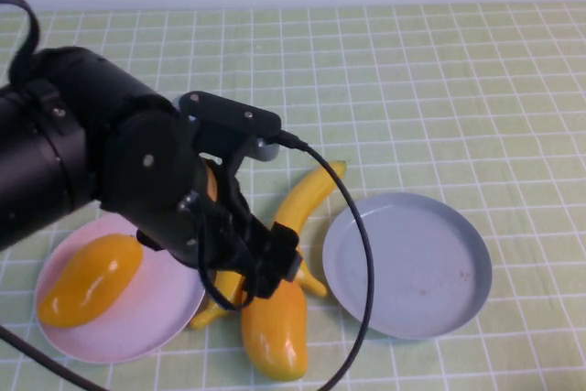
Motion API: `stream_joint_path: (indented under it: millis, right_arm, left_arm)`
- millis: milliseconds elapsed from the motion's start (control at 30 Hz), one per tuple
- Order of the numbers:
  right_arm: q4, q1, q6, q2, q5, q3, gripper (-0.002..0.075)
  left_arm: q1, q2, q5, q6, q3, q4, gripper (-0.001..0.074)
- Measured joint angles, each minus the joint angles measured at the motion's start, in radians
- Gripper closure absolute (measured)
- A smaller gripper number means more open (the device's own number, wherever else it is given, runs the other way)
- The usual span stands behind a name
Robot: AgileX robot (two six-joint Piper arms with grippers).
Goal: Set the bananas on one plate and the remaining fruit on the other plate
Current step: Put one type of fruit in the left plate
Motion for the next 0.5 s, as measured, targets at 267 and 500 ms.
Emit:
stream_joint_path:
  millis: [267,500]
  right_arm:
    - [0.0,0.0,0.0,0.0,0.0,0.0,0.0743]
    - [0.0,0.0,0.0,0.0,0.0,0.0,0.0743]
  left_arm:
    - [-0.101,0.085,-0.064,-0.148,0.0,0.091,0.0066]
    - [-0.111,0.149,-0.013,-0.292,0.0,0.1,0.0066]
